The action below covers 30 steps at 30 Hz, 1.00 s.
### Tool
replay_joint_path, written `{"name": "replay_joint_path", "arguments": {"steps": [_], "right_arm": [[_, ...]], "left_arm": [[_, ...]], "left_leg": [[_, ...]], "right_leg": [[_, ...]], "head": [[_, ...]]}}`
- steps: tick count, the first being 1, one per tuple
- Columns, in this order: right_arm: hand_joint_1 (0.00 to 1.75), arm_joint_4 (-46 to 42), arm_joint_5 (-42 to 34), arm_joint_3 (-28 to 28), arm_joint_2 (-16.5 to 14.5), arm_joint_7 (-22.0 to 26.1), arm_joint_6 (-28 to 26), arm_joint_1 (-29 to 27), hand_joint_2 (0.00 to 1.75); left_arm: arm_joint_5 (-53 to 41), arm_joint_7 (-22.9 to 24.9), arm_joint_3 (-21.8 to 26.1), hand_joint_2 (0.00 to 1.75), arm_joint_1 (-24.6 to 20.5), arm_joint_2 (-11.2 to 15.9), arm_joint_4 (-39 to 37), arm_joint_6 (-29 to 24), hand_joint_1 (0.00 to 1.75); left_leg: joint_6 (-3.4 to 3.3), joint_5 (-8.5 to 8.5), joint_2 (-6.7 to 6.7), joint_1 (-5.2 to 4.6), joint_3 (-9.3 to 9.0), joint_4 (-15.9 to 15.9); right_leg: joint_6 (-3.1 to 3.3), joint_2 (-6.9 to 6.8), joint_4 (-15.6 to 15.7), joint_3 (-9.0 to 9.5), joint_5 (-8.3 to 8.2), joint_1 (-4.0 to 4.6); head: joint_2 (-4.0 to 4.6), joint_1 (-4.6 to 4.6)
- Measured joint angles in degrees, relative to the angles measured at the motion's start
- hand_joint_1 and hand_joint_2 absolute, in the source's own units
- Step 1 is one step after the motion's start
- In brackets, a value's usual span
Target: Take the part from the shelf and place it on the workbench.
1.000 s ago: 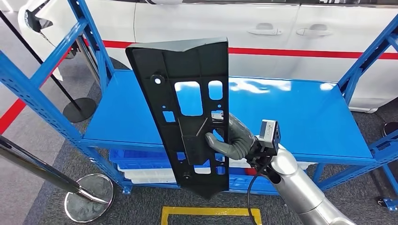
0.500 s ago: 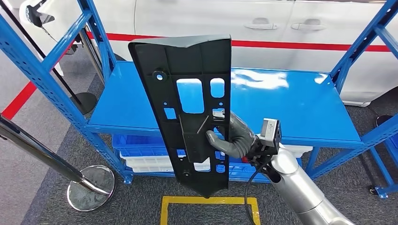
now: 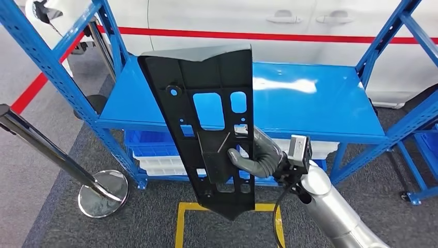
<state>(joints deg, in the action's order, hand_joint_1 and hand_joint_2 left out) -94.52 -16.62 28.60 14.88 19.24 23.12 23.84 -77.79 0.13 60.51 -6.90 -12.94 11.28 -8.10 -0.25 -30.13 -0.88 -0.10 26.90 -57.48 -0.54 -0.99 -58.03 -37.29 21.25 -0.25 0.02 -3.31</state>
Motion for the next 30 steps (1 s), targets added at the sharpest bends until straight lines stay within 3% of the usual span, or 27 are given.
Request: {"name": "replay_joint_path", "arguments": {"steps": [2, 3, 5, 7, 8, 9, 11, 13, 15, 17, 19, 21, 22, 23, 24, 25, 27, 29, 30], "right_arm": [[1.75, -0.10, 0.03, -0.20, 0.00, -0.02, 0.03, -0.13, 1.75], [1.75, -0.12, 0.04, -0.32, -0.01, -0.04, 0.04, -0.21, 1.75], [1.75, -0.12, 0.04, -0.56, -0.09, -0.07, 0.05, -0.36, 1.75], [1.75, -0.11, 0.03, -0.75, -0.15, -0.09, 0.05, -0.53, 1.75], [1.75, -0.10, 0.04, -0.81, -0.15, -0.10, 0.05, -0.65, 1.75], [1.75, -0.10, 0.04, -0.86, -0.15, -0.10, 0.05, -0.75, 1.75], [1.75, -0.11, 0.04, -0.91, -0.15, -0.12, 0.05, -0.80, 1.75], [1.75, -0.19, 0.04, -0.98, -0.15, -0.12, 0.05, -0.76, 1.75], [1.75, -0.27, 0.04, -1.03, -0.15, -0.12, 0.05, -0.74, 1.75], [1.75, -0.30, 0.04, -1.04, -0.10, -0.12, 0.07, -0.75, 1.75], [1.75, -0.30, 0.04, -1.04, -0.03, -0.12, 0.12, -0.68, 1.75], [1.75, -0.28, 0.03, -1.04, -0.01, -0.13, 0.22, -0.62, 1.75], [1.75, -0.22, 0.02, -1.04, 0.00, -0.13, 0.31, -0.61, 1.75], [1.75, -0.12, -0.01, -1.04, 0.00, -0.14, 0.43, -0.60, 1.75], [1.75, 0.03, -0.07, -1.04, 0.00, -0.13, 0.58, -0.58, 1.75], [1.75, 0.19, -0.15, -1.04, 0.00, -0.13, 0.74, -0.53, 1.75], [1.75, 0.40, -0.36, -1.04, 0.00, -0.11, 1.03, -0.31, 1.75], [1.75, 0.47, -0.54, -1.04, 0.04, -0.08, 1.16, 0.06, 1.75], [1.75, 0.52, -0.62, -1.04, 0.07, -0.05, 1.18, 0.22, 1.75]], "left_arm": [[-0.05, 0.03, 0.01, 1.75, 0.22, -0.02, -0.03, 0.03, 0.00], [-0.04, 0.05, 0.01, 1.75, 0.24, -0.03, -0.05, 0.06, 0.00], [-0.02, 0.11, 0.01, 1.75, 0.12, -0.05, -0.09, 0.10, 0.00], [0.02, 0.14, 0.01, 1.75, -0.03, -0.05, -0.09, 0.11, 0.00], [0.04, 0.14, 0.02, 1.75, -0.12, -0.06, -0.09, 0.13, 0.00], [0.06, 0.14, 0.02, 1.75, -0.23, -0.06, -0.09, 0.13, 0.00], [0.09, 0.13, 0.03, 1.75, -0.45, -0.08, -0.09, 0.14, 0.00], [0.10, 0.13, 0.03, 1.75, -0.63, -0.09, -0.09, 0.14, 0.00], [0.09, 0.14, 0.03, 1.75, -0.71, -0.08, -0.09, 0.13, 0.00], [0.08, 0.17, 0.03, 1.75, -0.72, -0.06, -0.09, 0.13, 0.00], [0.07, 0.21, 0.03, 1.75, -0.81, -0.05, -0.09, 0.13, 0.00], [0.12, 0.21, 0.03, 1.75, -1.06, -0.03, -0.09, 0.10, 0.00], [0.18, 0.20, 0.03, 1.75, -1.18, -0.02, -0.09, 0.08, 0.00], [0.24, 0.21, 0.03, 1.75, -1.25, -0.01, -0.09, 0.04, 0.00], [0.28, 0.25, 0.03, 1.75, -1.23, 0.00, -0.09, 0.02, 0.00], [0.30, 0.29, 0.03, 1.75, -1.15, 0.00, -0.09, -0.01, 0.00], [0.31, 0.42, 0.04, 1.75, -0.84, 0.04, -0.09, -0.07, 0.00], [0.30, 0.49, 0.05, 1.75, -0.40, 0.11, -0.09, -0.16, 0.00], [0.29, 0.51, 0.07, 1.75, -0.23, 0.15, -0.09, -0.18, 0.00]], "left_leg": [[-0.88, 0.93, 0.12, 0.09, 0.75, 0.54], [-1.36, 1.62, 0.24, 0.18, 1.20, 0.73], [-2.03, 3.04, 0.53, 0.36, 2.48, 0.90], [-2.18, 4.25, 0.62, 0.31, 4.19, 0.70], [-2.12, 4.81, 0.64, 0.29, 5.04, 0.56], [-2.04, 5.31, 0.65, 0.28, 5.84, 0.43], [-1.76, 6.08, 0.62, 0.28, 7.09, 0.08], [-1.25, 6.74, 0.60, 0.16, 7.97, -0.24], [-0.61, 7.52, 0.63, 0.06, 8.43, -0.26], [0.01, 7.99, 0.59, 0.07, 8.68, -0.22], [0.53, 5.40, 0.55, 0.08, 9.65, -2.40], [0.90, -0.22, 0.55, 0.13, 11.37, -8.96], [1.01, -2.47, 0.55, 0.15, 11.97, -12.71], [1.06, -3.61, 0.55, 0.15, 12.07, -15.58], [1.00, -3.42, 0.55, 0.14, 11.38, -16.66], [0.81, -2.21, 0.55, 0.14, 9.84, -15.73], [-0.04, 0.21, 0.40, -0.02, 4.84, -9.05], [-0.80, 0.22, 0.16, -0.33, 0.62, -1.76], [-1.03, -0.17, 0.07, -0.51, -0.13, 0.14]], "right_leg": [[-0.63, 0.08, 0.20, -0.46, -0.55, -0.08], [-0.94, 0.19, -0.37, -0.91, 0.36, -0.12], [-1.43, 0.40, -4.93, -2.48, 5.22, -0.38], [-1.79, 0.41, -12.57, -4.12, 10.00, -0.62], [-1.89, 0.41, -15.13, -4.24, 10.72, -0.68], [-1.92, 0.41, -15.75, -3.46, 10.24, -0.72], [-1.79, 0.36, -10.39, 1.26, 7.42, -0.77], [-1.40, 0.40, -2.67, 6.48, 6.48, -0.54], [-0.91, 0.50, 0.59, 8.12, 6.99, -0.15], [-0.15, 0.33, 0.99, 7.63, 6.37, -0.16], [0.93, -0.04, 1.26, 6.78, 5.35, -0.37], [1.67, -0.25, 1.19, 5.39, 4.24, -0.28], [1.84, -0.28, 1.03, 4.59, 3.72, -0.13], [1.89, -0.29, 0.85, 3.73, 3.18, 0.04], [1.92, -0.29, 0.64, 2.87, 2.66, 0.22], [1.93, -0.27, 0.43, 2.03, 2.15, 0.39], [1.86, -0.12, 0.04, 0.53, 1.12, 0.65], [1.46, -0.01, -0.13, -0.41, 0.03, 0.67], [1.13, -0.02, 0.01, -0.67, -0.60, 0.51]], "head": [[0.00, 0.01], [0.00, 0.02], [0.00, 0.02], [0.00, 0.02], [0.00, 0.02], [0.00, 0.02], [0.00, 0.01], [0.00, 0.01], [0.00, 0.01], [0.00, 0.01], [0.00, 0.01], [0.00, 0.00], [0.00, 0.01], [0.00, 0.01], [0.00, 0.00], [0.00, 0.00], [0.00, -0.01], [0.00, 0.00], [0.00, 0.00]]}}
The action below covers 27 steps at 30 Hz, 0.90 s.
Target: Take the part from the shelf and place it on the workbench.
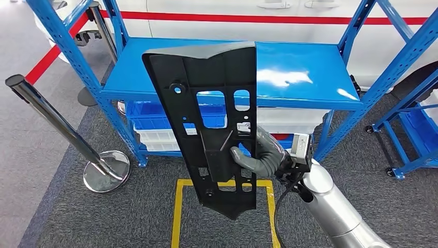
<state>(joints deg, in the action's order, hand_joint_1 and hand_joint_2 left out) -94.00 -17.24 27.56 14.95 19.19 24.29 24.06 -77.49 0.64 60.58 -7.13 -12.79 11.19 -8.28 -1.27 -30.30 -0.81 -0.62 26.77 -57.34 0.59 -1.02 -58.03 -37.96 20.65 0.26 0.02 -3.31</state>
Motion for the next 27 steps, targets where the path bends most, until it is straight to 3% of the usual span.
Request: {"name": "replay_joint_path", "arguments": {"steps": [2, 3, 4, 5, 7, 8, 9, 10, 11, 12, 14, 15, 16, 18, 19, 20, 22, 23, 24, 25, 26, 27], "right_arm": [[1.75, 0.16, -0.08, 0.00, 0.02, 0.04, 0.01, 0.17, 1.75], [1.75, 0.27, -0.10, -0.02, 0.02, 0.05, 0.01, 0.19, 1.75], [1.75, 0.38, -0.11, -0.03, 0.02, 0.07, 0.01, 0.19, 1.75], [1.75, 0.49, -0.12, -0.05, 0.01, 0.08, 0.02, 0.18, 1.75], [1.75, 0.67, -0.14, -0.07, -0.03, 0.09, 0.03, 0.14, 1.75], [1.75, 0.78, -0.14, -0.07, -0.04, 0.09, 0.03, 0.11, 1.75], [1.75, 0.90, -0.14, -0.07, -0.04, 0.09, 0.03, 0.10, 1.75], [1.75, 1.01, -0.14, -0.07, -0.04, 0.09, 0.03, 0.10, 1.75], [1.75, 1.10, -0.14, -0.07, -0.04, 0.09, 0.03, 0.11, 1.75], [1.75, 1.15, -0.14, -0.07, -0.04, 0.09, 0.03, 0.15, 1.75], [1.75, 1.17, -0.13, -0.07, -0.04, 0.10, 0.03, 0.35, 1.75], [1.75, 1.18, -0.14, -0.08, -0.04, 0.11, 0.03, 0.47, 1.75], [1.75, 1.20, -0.14, -0.08, -0.04, 0.13, 0.03, 0.56, 1.75], [1.75, 1.27, -0.14, -0.06, 0.00, 0.15, 0.04, 0.61, 1.75], [1.75, 1.31, -0.12, -0.04, 0.10, 0.14, 0.05, 0.60, 1.75], [1.75, 1.33, -0.10, -0.02, 0.24, 0.14, 0.06, 0.60, 1.75], [1.75, 1.33, -0.10, 0.06, 0.52, 0.13, 0.09, 0.59, 1.75], [1.75, 1.33, -0.13, 0.12, 0.60, 0.11, 0.13, 0.55, 1.75], [1.75, 1.33, -0.20, 0.16, 0.63, 0.06, 0.17, 0.47, 1.75], [1.75, 1.33, -0.30, 0.19, 0.66, -0.01, 0.23, 0.37, 1.75], [1.75, 1.32, -0.40, 0.20, 0.66, -0.11, 0.30, 0.27, 1.75], [1.75, 1.31, -0.50, 0.20, 0.66, -0.21, 0.37, 0.19, 1.75]], "left_arm": [[-0.02, -0.01, 0.02, 1.75, 0.24, -0.06, -0.03, 0.02, 0.00], [-0.03, -0.01, 0.03, 1.75, 0.25, -0.09, -0.05, 0.03, 0.00], [-0.04, -0.01, 0.04, 1.75, 0.24, -0.13, -0.07, 0.04, 0.00], [-0.04, -0.04, 0.05, 1.75, 0.19, -0.19, -0.09, 0.06, 0.00], [-0.01, -0.10, 0.06, 1.75, 0.03, -0.23, -0.09, 0.09, 0.00], [0.01, -0.14, 0.07, 1.75, -0.06, -0.26, -0.09, 0.11, 0.00], [0.04, -0.14, 0.09, 1.75, -0.17, -0.26, -0.09, 0.11, 0.00], [0.07, -0.14, 0.11, 1.75, -0.30, -0.26, -0.09, 0.12, 0.00], [0.11, -0.15, 0.14, 1.75, -0.45, -0.26, -0.09, 0.13, 0.00], [0.15, -0.16, 0.16, 1.75, -0.62, -0.26, -0.09, 0.13, 0.00], [0.16, -0.16, 0.20, 1.75, -0.90, -0.28, -0.09, 0.13, 0.00], [0.15, -0.15, 0.21, 1.75, -0.97, -0.29, -0.09, 0.13, 0.00], [0.14, -0.14, 0.22, 1.75, -0.99, -0.29, -0.09, 0.13, 0.00], [0.16, -0.14, 0.26, 1.75, -0.98, -0.28, -0.09, 0.14, 0.00], [0.17, -0.14, 0.27, 1.75, -1.03, -0.28, -0.09, 0.15, 0.00], [0.19, -0.14, 0.29, 1.75, -1.11, -0.27, -0.09, 0.16, 0.00], [0.19, -0.20, 0.30, 1.75, -1.30, -0.27, -0.09, 0.19, 0.00], [0.16, -0.38, 0.30, 1.75, -1.34, -0.26, -0.09, 0.20, 0.00], [0.15, -0.65, 0.30, 1.75, -1.32, -0.26, -0.09, 0.19, 0.00], [0.13, -0.95, 0.30, 1.75, -1.26, -0.26, -0.09, 0.18, 0.00], [0.09, -1.19, 0.30, 1.75, -1.15, -0.26, -0.09, 0.15, 0.00], [0.04, -1.32, 0.30, 1.75, -1.00, -0.26, -0.09, 0.11, 0.00]], "left_leg": [[-0.29, 1.06, 0.07, -0.03, 0.27, 1.21], [-0.55, 1.97, 0.16, 0.06, 0.73, 1.58], [-0.81, 2.94, 0.30, 0.24, 1.36, 1.92], [-1.01, 3.88, 0.45, 0.41, 2.15, 2.16], [-1.15, 5.48, 0.60, 0.44, 4.17, 2.14], [-1.09, 6.23, 0.63, 0.46, 5.21, 2.05], [-0.99, 6.97, 0.65, 0.50, 6.26, 1.90], [-0.83, 7.66, 0.67, 0.57, 7.35, 1.66], [-0.63, 8.29, 0.66, 0.65, 8.43, 1.34], [-0.39, 8.84, 0.65, 0.71, 9.39, 0.93], [0.19, 9.79, 0.60, 0.66, 10.68, 0.20], [0.52, 10.30, 0.60, 0.61, 10.96, 0.07], [0.86, 10.87, 0.61, 0.58, 11.11, 0.12], [1.55, 11.12, 0.54, 0.68, 11.57, 0.09], [1.84, 9.71, 0.50, 0.75, 12.11, -0.83], [2.11, 7.11, 0.46, 0.79, 12.78, -2.84], [2.51, 0.70, 0.48, 0.86, 14.06, -9.87], [2.65, -0.95, 0.48, 0.86, 14.36, -13.71], [2.73, -0.82, 0.49, 0.86, 14.29, -16.64], [2.73, 0.76, 0.48, 0.86, 13.69, -18.09], [2.65, 2.94, 0.45, 0.87, 12.38, -17.78], [2.49, 4.50, 0.05, 0.88, 10.18, -15.52]], "right_leg": [[-0.73, -0.01, 0.58, -0.36, -1.24, -0.21], [-1.08, 0.11, 0.54, -0.71, -0.88, -0.25], [-1.40, 0.28, -0.30, -1.23, 0.67, -0.27], [-1.71, 0.44, -2.41, -1.93, 3.41, -0.37], [-2.33, 0.60, -9.64, -3.27, 9.58, -0.83], [-2.60, 0.60, -13.37, -3.59, 10.96, -1.06], [-2.85, 0.60, -15.90, -3.35, 10.65, -1.26], [-3.06, 0.60, -16.66, -2.31, 9.10, -1.44], [-3.23, 0.57, -15.47, -0.34, 7.26, -1.61], [-3.33, 0.49, -12.31, 2.68, 6.30, -1.75], [-3.01, 0.37, -3.41, 9.36, 8.03, -1.62], [-2.64, 0.35, -0.21, 11.42, 9.34, -1.43], [-2.18, 0.39, 1.44, 12.24, 10.07, -1.18], [-1.10, 0.18, 1.60, 11.35, 9.21, -1.23], [-0.48, -0.02, 1.56, 10.69, 8.52, -1.30], [0.05, -0.26, 1.61, 9.89, 7.75, -1.40], [0.62, -0.46, 1.50, 8.10, 6.31, -1.23], [0.65, -0.44, 1.40, 7.09, 5.64, -1.13], [0.61, -0.39, 1.26, 6.05, 4.98, -1.05], [0.50, -0.32, 1.08, 4.99, 4.38, -1.00], [0.34, -0.23, 0.85, 3.97, 3.77, -0.97], [0.13, -0.04, 0.60, 3.08, 3.21, -0.98]], "head": [[0.00, 0.01], [0.00, 0.01], [0.00, 0.01], [0.00, 0.01], [0.00, 0.01], [0.00, 0.01], [0.00, 0.01], [0.00, 0.01], [0.00, 0.01], [0.00, 0.01], [0.00, 0.01], [0.00, 0.01], [0.00, 0.00], [0.00, 0.00], [0.00, -0.01], [0.00, 0.00], [0.00, -0.01], [0.00, -0.01], [0.00, -0.01], [0.00, -0.01], [0.00, -0.01], [0.00, -0.01]]}}
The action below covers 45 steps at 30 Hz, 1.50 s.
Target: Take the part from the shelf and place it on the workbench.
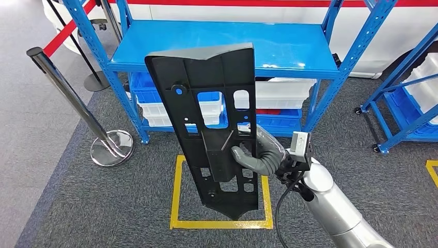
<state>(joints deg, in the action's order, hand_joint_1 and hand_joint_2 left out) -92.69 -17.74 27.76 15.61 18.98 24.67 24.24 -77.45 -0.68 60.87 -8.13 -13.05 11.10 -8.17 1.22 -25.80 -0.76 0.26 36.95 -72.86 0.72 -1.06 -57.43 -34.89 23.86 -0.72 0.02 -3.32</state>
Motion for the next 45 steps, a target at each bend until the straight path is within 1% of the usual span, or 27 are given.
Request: {"name": "replay_joint_path", "arguments": {"steps": [1, 3, 5, 7, 8, 11, 13, 14, 16, 18, 19, 21, 23, 25, 26, 27, 28, 30, 32, 34, 35, 36, 38, 40, 42, 43, 45], "right_arm": [[1.75, -0.04, -0.11, -0.01, 0.02, -0.10, 0.08, -0.01, 1.75], [1.75, -0.16, -0.45, -0.02, 0.07, -0.27, 0.34, 0.08, 1.75], [1.75, -0.26, -0.77, -0.02, 0.09, -0.38, 0.55, 0.17, 1.75], [1.75, -0.30, -0.90, -0.07, 0.08, -0.43, 0.63, 0.16, 1.75], [1.75, -0.29, -0.97, -0.10, -0.01, -0.45, 0.66, 0.17, 1.75], [1.75, -0.26, -1.39, -0.20, -0.29, -0.45, 0.67, 0.14, 1.75], [1.75, -0.15, -1.67, -0.24, -0.31, -0.45, 0.69, -0.04, 1.75], [1.75, -0.11, -1.76, -0.26, -0.31, -0.45, 0.73, -0.09, 1.75], [1.75, -0.08, -1.83, -0.32, -0.31, -0.44, 0.83, 0.01, 1.75], [1.75, -0.08, -1.88, -0.39, -0.31, -0.38, 0.94, 0.22, 1.75], [1.75, -0.06, -1.90, -0.42, -0.31, -0.35, 0.99, 0.27, 1.75], [1.75, -0.01, -1.93, -0.52, -0.28, -0.30, 1.07, 0.23, 1.75], [1.75, 0.02, -1.93, -0.63, -0.19, -0.28, 1.15, 0.31, 1.75], [1.75, 0.07, -1.93, -0.66, -0.09, -0.27, 1.21, 0.40, 1.75], [1.75, 0.13, -1.89, -0.66, -0.08, -0.26, 1.24, 0.36, 1.75], [1.75, 0.21, -1.72, -0.66, -0.07, -0.22, 1.23, 0.26, 1.75], [1.75, 0.28, -1.30, -0.66, -0.07, -0.07, 1.10, 0.15, 1.75], [1.75, 0.34, 0.28, -0.70, -0.07, 0.55, 0.51, -0.04, 1.75], [1.75, 0.32, 2.48, -0.97, -0.05, 1.54, -0.28, -0.15, 1.75], [1.75, 0.10, 4.56, -1.53, -0.03, 2.47, -0.83, -0.36, 1.75], [1.75, -0.15, 5.43, -1.90, -0.02, 2.84, -1.02, -0.59, 1.75], [1.75, -0.46, 6.15, -2.31, -0.02, 3.11, -1.17, -0.96, 1.75], [1.75, -1.10, 7.28, -3.48, -0.18, 3.65, -1.42, -1.79, 1.75], [1.75, -1.65, 8.27, -4.73, -0.53, 4.17, -1.61, -2.43, 1.75], [1.75, -2.13, 9.22, -5.73, -0.74, 4.64, -1.75, -3.26, 1.75], [1.75, -2.32, 9.56, -6.13, -0.76, 4.80, -1.80, -3.80, 1.75], [1.75, -2.70, 9.90, -6.84, -0.77, 4.97, -1.84, -4.64, 1.75]], "left_arm": [[-0.05, -0.03, 0.01, 1.75, 0.22, 0.00, 0.00, -0.04, 0.00], [-0.14, -0.09, 0.01, 1.75, 0.85, -0.01, 0.00, -0.09, 0.00], [-0.18, -0.16, 0.02, 1.75, 1.35, -0.02, -0.01, -0.07, 0.00], [-0.27, -0.20, 0.02, 1.75, 1.48, -0.06, -0.02, -0.02, 0.00], [-0.34, -0.21, 0.02, 1.75, 1.50, -0.08, -0.02, 0.01, 0.00], [-0.49, -0.33, 0.02, 1.75, 1.55, -0.07, -0.02, 0.06, 0.00], [-0.49, -0.49, 0.02, 1.75, 1.56, -0.03, -0.02, 0.08, 0.00], [-0.47, -0.55, 0.02, 1.75, 1.56, -0.02, -0.02, 0.08, 0.00], [-0.38, -0.67, 0.02, 1.75, 1.55, -0.03, -0.02, 0.07, 0.00], [-0.18, -0.78, 0.02, 1.75, 1.56, -0.04, -0.02, 0.02, 0.00], [-0.07, -0.82, 0.03, 1.75, 1.57, -0.04, -0.02, -0.02, 0.00], [0.08, -0.86, 0.04, 1.75, 1.52, -0.01, -0.02, -0.13, 0.00], [0.14, -0.91, 0.05, 1.75, 1.47, 0.03, -0.02, -0.16, 0.00], [0.27, -1.01, 0.10, 1.75, 1.33, 0.05, -0.02, -0.16, 0.00], [0.36, -1.06, 0.14, 1.75, 1.17, 0.07, -0.02, -0.16, 0.00], [0.44, -1.08, 0.19, 1.75, 1.01, 0.09, -0.02, -0.16, 0.00], [0.49, -1.08, 0.25, 1.75, 0.92, 0.10, -0.02, -0.16, 0.00], [0.51, -0.99, 0.34, 1.75, 1.03, 0.11, -0.02, -0.16, 0.00], [0.55, -0.92, 0.43, 1.75, 1.36, 0.09, -0.02, -0.12, 0.00], [0.59, -0.98, 0.50, 1.75, 1.61, 0.05, -0.02, -0.03, 0.00], [0.59, -1.03, 0.52, 1.75, 1.64, 0.03, -0.02, 0.03, 0.00], [0.59, -1.08, 0.52, 1.75, 1.65, -0.01, -0.02, 0.07, 0.00], [0.58, -1.20, 0.54, 1.75, 1.64, -0.05, -0.02, 0.15, 0.00], [0.63, -1.37, 0.55, 1.75, 1.72, -0.05, -0.02, 0.19, 0.00], [0.68, -1.61, 0.57, 1.75, 1.86, -0.03, -0.02, 0.19, 0.00], [0.68, -1.70, 0.58, 1.75, 1.90, -0.02, -0.02, 0.19, 0.00], [0.69, -1.80, 0.59, 1.75, 1.90, -0.01, -0.02, 0.19, 0.00]], "left_leg": [[-0.27, 0.03, -0.96, 0.01, -3.13, 3.94], [-0.78, -2.77, -2.66, 0.01, -8.79, 12.46], [-1.36, -4.37, -2.56, -0.07, -10.46, 16.15], [-2.24, -3.56, -1.40, 0.04, -9.99, 16.40], [-2.65, -3.08, -0.76, 0.13, -9.71, 16.52], [-3.18, -1.98, 1.07, 0.00, -8.29, 16.34], [-3.16, -1.55, 2.16, -0.10, -7.44, 16.07], [-3.11, -1.44, 2.70, -0.14, -7.17, 15.91], [-2.92, -1.35, 3.74, -0.30, -6.94, 15.67], [-2.49, -1.30, 4.69, -0.61, -6.72, 15.45], [-2.21, -1.25, 5.18, -0.74, -6.61, 15.41], [-1.59, -1.32, 5.79, -0.77, -6.51, 15.28], [-0.92, -2.96, 4.11, -0.65, -5.69, 13.24], [-0.43, -6.81, 1.75, -0.54, -2.93, 6.74], [-0.30, -8.60, 1.29, -0.52, -1.35, 2.85], [-0.21, -9.57, 1.09, -0.51, -0.29, -0.05], [-0.18, -9.34, 1.04, -0.46, -0.17, -0.90], [-0.21, -6.04, 0.58, -0.17, -2.71, 3.59], [-0.33, -3.14, -1.97, 0.31, -6.06, 10.83], [-0.75, -2.70, -3.97, 0.52, -7.06, 14.05], [-1.05, -2.72, -3.88, 0.42, -6.96, 14.37], [-1.51, -2.47, -3.26, 0.48, -6.85, 14.49], [-2.30, -1.91, -1.91, 0.57, -6.93, 15.03], [-2.75, -1.56, -0.37, 0.57, -6.88, 15.29], [-2.85, -1.51, 1.10, 0.41, -6.69, 15.26], [-2.84, -1.52, 1.80, 0.36, -6.67, 15.25], [-2.79, -1.60, 3.16, 0.25, -6.73, 15.24]], "right_leg": [[-0.27, 0.26, -0.30, -0.77, -0.48, 0.03], [-0.94, 0.91, -0.80, -1.81, -1.46, 0.02], [-1.70, 1.59, -0.75, -2.38, -2.59, 0.01], [-2.29, 1.78, -1.41, -3.13, -2.30, -0.16], [-2.51, 1.66, -3.18, -3.96, -0.95, -0.26], [-3.05, 1.25, -14.03, -8.02, 5.18, -0.55], [-3.20, 1.07, -16.77, -7.96, 5.97, -0.61], [-3.13, 0.81, -14.77, -6.17, 4.97, -0.59], [-2.64, -1.03, -6.88, -0.76, 2.56, -0.28], [-1.78, -2.82, -1.57, 2.11, 1.78, 0.36], [-1.39, -3.01, -0.94, 2.17, 1.99, 0.65], [-0.65, -1.96, -0.59, 1.81, 1.56, 0.59], [0.10, -1.06, -0.18, 1.63, 1.00, 0.22], [0.61, -0.19, -0.07, 1.22, 0.58, 0.08], [0.72, 0.31, -0.10, 0.98, 0.42, 0.10], [0.71, 0.89, -0.15, 0.79, 0.28, 0.12], [0.62, 1.55, -0.23, 0.64, 0.15, 0.11], [0.35, 2.99, -0.52, 0.45, -0.05, 0.06], [-0.11, 4.40, -1.08, -0.09, -0.18, 0.03], [-0.93, 5.57, -1.49, -1.12, -0.64, -0.01], [-1.44, 6.18, -1.48, -1.57, -1.00, -0.07], [-1.89, 6.61, -1.38, -1.85, -1.29, -0.18], [-2.53, 5.45, -2.54, -2.63, -0.49, -0.19], [-2.86, 2.78, -8.08, -5.09, 2.78, -0.12], [-3.07, 1.54, -15.23, -8.15, 5.83, -0.21], [-3.07, 1.31, -16.79, -8.67, 6.02, -0.23], [-2.78, 0.80, -13.30, -6.41, 3.60, -0.16]], "head": [[0.00, 0.00], [0.00, 0.00], [0.00, 0.00], [0.00, 0.01], [0.00, 0.01], [0.00, 0.00], [0.00, 0.00], [0.00, 0.00], [0.00, 0.01], [0.00, 0.00], [0.00, 0.00], [0.00, 0.00], [0.00, 0.00], [0.00, 0.00], [0.00, 0.00], [0.00, 0.00], [0.00, 0.00], [0.00, 0.00], [0.00, 0.00], [0.00, 0.00], [0.00, 0.00], [0.00, 0.00], [0.00, 0.01], [0.00, 0.02], [0.00, 0.02], [0.00, 0.02], [0.00, 0.02]]}}
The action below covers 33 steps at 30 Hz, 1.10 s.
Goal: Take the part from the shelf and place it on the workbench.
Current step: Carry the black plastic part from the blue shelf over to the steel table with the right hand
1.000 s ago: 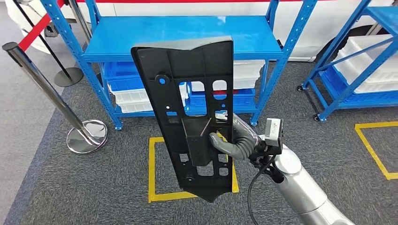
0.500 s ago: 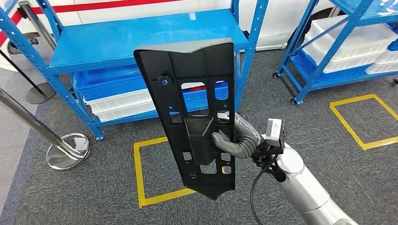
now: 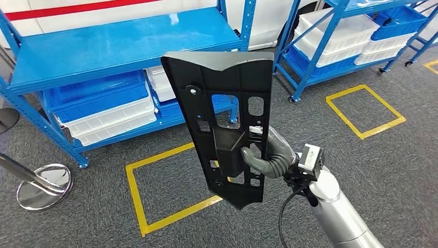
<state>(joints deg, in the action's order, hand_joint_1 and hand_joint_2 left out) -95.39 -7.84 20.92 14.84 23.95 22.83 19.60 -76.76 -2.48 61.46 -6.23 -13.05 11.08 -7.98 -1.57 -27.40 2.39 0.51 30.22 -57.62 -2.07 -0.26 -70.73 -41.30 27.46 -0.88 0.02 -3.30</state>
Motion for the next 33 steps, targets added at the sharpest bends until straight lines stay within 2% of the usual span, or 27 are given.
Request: {"name": "replay_joint_path", "arguments": {"steps": [2, 3, 4, 5, 7, 9, 11, 12, 13, 14, 15, 16, 17, 18, 20, 22, 23, 25, 26, 27, 28, 29, 30, 31, 33], "right_arm": [[1.75, -0.52, 0.50, -0.66, -0.01, 0.21, -0.21, -0.22, 1.75], [1.75, -0.81, 1.09, -0.94, -0.03, 0.44, -0.48, -0.25, 1.75], [1.75, -1.06, 1.94, -1.24, -0.04, 0.77, -0.86, -0.35, 1.75], [1.75, -1.26, 2.84, -1.56, -0.06, 1.12, -1.29, -0.60, 1.75], [1.75, -1.77, 4.09, -2.60, -0.07, 1.88, -1.93, -1.69, 1.75], [1.75, -2.49, 4.65, -4.00, -0.07, 2.86, -2.27, -3.02, 1.75], [1.75, -3.02, 5.31, -5.46, -0.05, 3.87, -2.38, -4.30, 1.75], [1.75, -3.17, 5.73, -6.16, -0.04, 4.27, -2.32, -4.98, 1.75], [1.75, -3.36, 6.16, -6.83, -0.04, 4.58, -2.15, -5.69, 1.75], [1.75, -3.62, 6.54, -7.46, -0.04, 4.82, -1.90, -6.37, 1.75], [1.75, -3.93, 6.86, -8.10, -0.05, 5.01, -1.63, -6.98, 1.75], [1.75, -4.28, 7.09, -8.69, -0.05, 5.16, -1.41, -7.46, 1.75], [1.75, -4.59, 7.24, -9.21, -0.06, 5.27, -1.27, -7.83, 1.75], [1.75, -4.84, 7.39, -9.65, -0.07, 5.36, -1.16, -8.08, 1.75], [1.75, -5.50, 8.00, -10.52, -0.07, 5.79, -0.51, -8.84, 1.75], [1.75, -6.73, 8.77, -11.49, -0.10, 6.70, 0.84, -10.13, 1.75], [1.75, -7.40, 9.01, -11.86, -0.31, 7.21, 1.55, -10.77, 1.75], [1.75, -8.72, 9.46, -12.43, -0.93, 7.99, 2.92, -11.68, 1.75], [1.75, -9.27, 9.69, -12.62, -1.38, 8.23, 3.50, -12.17, 1.75], [1.75, -9.75, 9.90, -12.76, -1.78, 8.38, 3.99, -12.72, 1.75], [1.75, -10.14, 10.02, -12.85, -2.23, 8.49, 4.42, -13.41, 1.75], [1.75, -10.44, 10.01, -12.94, -2.61, 8.55, 4.82, -14.13, 1.75], [1.75, -10.70, 9.85, -13.04, -2.94, 8.58, 5.21, -14.71, 1.75], [1.75, -10.97, 9.57, -13.14, -3.15, 8.60, 5.59, -15.08, 1.75], [1.75, -11.60, 8.89, -13.27, -3.34, 8.62, 6.31, -15.32, 1.75]], "left_arm": [[-0.01, -0.04, 0.00, 1.75, -0.03, -0.01, 0.00, 0.00, 0.00], [0.00, -0.06, 0.01, 1.75, -0.03, -0.02, 0.00, 0.00, 0.00], [0.01, -0.08, 0.01, 1.75, 0.00, -0.01, 0.00, -0.01, 0.00], [0.03, -0.09, 0.02, 1.75, 0.01, 0.01, 0.00, -0.02, 0.00], [0.05, -0.08, 0.03, 1.75, -0.02, 0.04, 0.00, -0.03, 0.00], [0.15, -0.02, 0.05, 1.75, -0.02, 0.04, 0.00, -0.01, 0.00], [0.45, 0.04, 0.11, 1.75, -0.10, 0.03, 0.00, 0.04, 0.00], [0.63, 0.05, 0.17, 1.75, -0.24, 0.02, 0.00, 0.05, 0.00], [0.75, 0.06, 0.23, 1.75, -0.42, 0.03, 0.00, 0.07, 0.00], [0.80, 0.11, 0.27, 1.75, -0.55, 0.02, 0.00, 0.07, 0.00], [0.84, 0.20, 0.28, 1.75, -0.59, 0.01, 0.00, 0.07, 0.00], [0.79, 0.33, 0.28, 1.75, -0.52, -0.01, 0.00, 0.07, 0.00], [0.74, 0.47, 0.29, 1.75, -0.39, -0.03, 0.00, 0.08, 0.00], [0.69, 0.58, 0.30, 1.75, -0.24, -0.06, 0.00, 0.10, 0.00], [0.44, 0.85, 0.32, 1.75, -0.09, -0.15, 0.00, 0.23, 0.00], [-0.06, 1.10, 0.31, 1.75, -0.17, -0.32, -0.01, 0.55, 0.00], [-0.31, 1.14, 0.29, 1.75, -0.20, -0.38, 0.00, 0.72, 0.00], [-0.58, 1.16, 0.28, 1.75, -0.13, -0.52, 0.01, 0.92, 0.00], [-0.67, 1.17, 0.28, 1.75, -0.07, -0.50, 0.02, 0.92, 0.00], [-0.74, 1.20, 0.28, 1.75, -0.02, -0.45, 0.02, 0.88, 0.00], [-0.83, 1.26, 0.28, 1.75, 0.01, -0.36, 0.02, 0.84, 0.00], [-0.91, 1.35, 0.28, 1.75, 0.02, -0.24, 0.02, 0.76, 0.00], [-0.98, 1.45, 0.28, 1.75, 0.02, -0.11, 0.02, 0.69, 0.00], [-1.08, 1.54, 0.28, 1.75, 0.02, -0.01, 0.02, 0.65, 0.00], [-1.52, 1.59, 0.17, 1.75, 0.01, 0.17, 0.02, 0.71, 0.00]], "left_leg": [[0.25, -0.21, 1.21, -0.28, -0.15, -0.01], [0.46, -0.33, 1.76, -0.45, -0.19, 0.00], [0.73, -0.48, 2.27, -0.62, -0.25, 0.00], [0.98, -0.59, 2.79, -0.75, -0.34, 0.06], [1.54, -0.96, 3.41, -0.80, -0.70, 0.07], [2.17, -2.66, 1.56, -0.67, -0.01, -2.07], [2.64, -6.30, -1.12, -0.48, 2.86, -8.61], [2.74, -8.00, -1.70, -0.46, 4.60, -12.58], [2.78, -8.82, -1.95, -0.47, 5.82, -15.47], [2.74, -8.44, -2.04, -0.48, 6.15, -16.38], [2.63, -6.87, -2.18, -0.46, 5.45, -14.93], [2.46, -4.52, -2.65, -0.43, 3.96, -11.52], [2.22, -2.52, -3.74, -0.37, 2.32, -7.74], [2.00, -1.21, -5.01, -0.27, 0.96, -4.30], [1.58, -0.92, -6.67, -0.26, -0.11, -1.26], [1.03, -0.91, -6.04, -0.31, -0.20, -0.58], [0.65, -0.65, -5.46, -0.26, -0.33, -0.22], [0.01, -0.19, -3.98, -0.06, -0.63, 0.44], [-0.15, -0.11, -3.24, -0.12, -0.68, 0.54], [-0.22, -0.11, -2.50, -0.17, -0.62, 0.53], [-0.22, -0.14, -1.79, -0.20, -0.57, 0.52], [-0.20, -0.19, -1.04, -0.22, -0.56, 0.51], [-0.13, -0.27, -0.31, -0.22, -0.59, 0.49], [-0.01, -0.38, 0.38, -0.22, -0.71, 0.49], [0.44, -0.69, 1.63, -0.36, -1.02, 0.48]], "right_leg": [[0.79, -2.14, 7.95, 4.36, -2.69, 0.55], [1.30, -3.04, 10.62, 5.73, -3.23, 0.90], [1.75, -3.60, 11.98, 6.32, -3.22, 1.21], [2.09, -3.35, 12.16, 6.30, -3.07, 1.42], [2.61, -2.11, 12.43, 6.30, -3.20, 1.17], [3.12, -1.04, 12.84, 6.48, -3.42, 0.74], [3.56, -0.10, 12.94, 6.49, -3.53, 0.61], [3.72, 0.43, 12.90, 6.45, -3.54, 0.66], [3.77, 1.06, 12.83, 6.43, -3.53, 0.69], [3.78, 1.79, 12.73, 6.43, -3.52, 0.71], [3.76, 2.61, 12.58, 6.44, -3.51, 0.71], [3.70, 3.44, 12.40, 6.44, -3.47, 0.70], [3.61, 4.18, 12.23, 6.37, -3.44, 0.64], [3.37, 4.95, 11.96, 6.15, -3.47, 0.62], [2.62, 6.16, 11.72, 5.39, -3.80, 0.40], [1.73, 7.19, 11.86, 4.83, -4.29, 0.23], [1.43, 6.54, 11.67, 4.66, -4.20, 0.28], [0.97, 3.63, 8.74, 3.27, -2.34, 0.48], [0.78, 1.86, 5.53, 1.78, -0.59, 0.42], [0.58, 1.00, 1.67, -0.05, 1.19, 0.27], [0.39, 0.64, -1.71, -1.65, 2.41, 0.08], [0.26, 0.48, -3.50, -2.44, 2.67, -0.11], [0.19, 0.31, -2.98, -2.02, 1.84, -0.24], [0.20, -0.06, -0.17, -0.39, 0.21, -0.33], [0.63, -2.05, 7.93, 4.17, -2.56, -0.08]], "head": [[0.00, 0.00], [0.00, -0.01], [0.00, -0.01], [0.00, -0.01], [0.00, -0.01], [0.00, -0.01], [0.00, -0.02], [0.00, -0.02], [0.00, -0.02], [0.00, -0.02], [0.00, -0.02], [0.00, -0.02], [0.00, -0.02], [0.00, -0.02], [0.00, -0.01], [0.00, -0.01], [0.00, 0.00], [0.00, 0.00], [0.00, 0.00], [0.00, 0.00], [0.00, 0.00], [0.00, 0.00], [0.00, 0.00], [0.00, 0.00], [0.00, 0.00]]}}
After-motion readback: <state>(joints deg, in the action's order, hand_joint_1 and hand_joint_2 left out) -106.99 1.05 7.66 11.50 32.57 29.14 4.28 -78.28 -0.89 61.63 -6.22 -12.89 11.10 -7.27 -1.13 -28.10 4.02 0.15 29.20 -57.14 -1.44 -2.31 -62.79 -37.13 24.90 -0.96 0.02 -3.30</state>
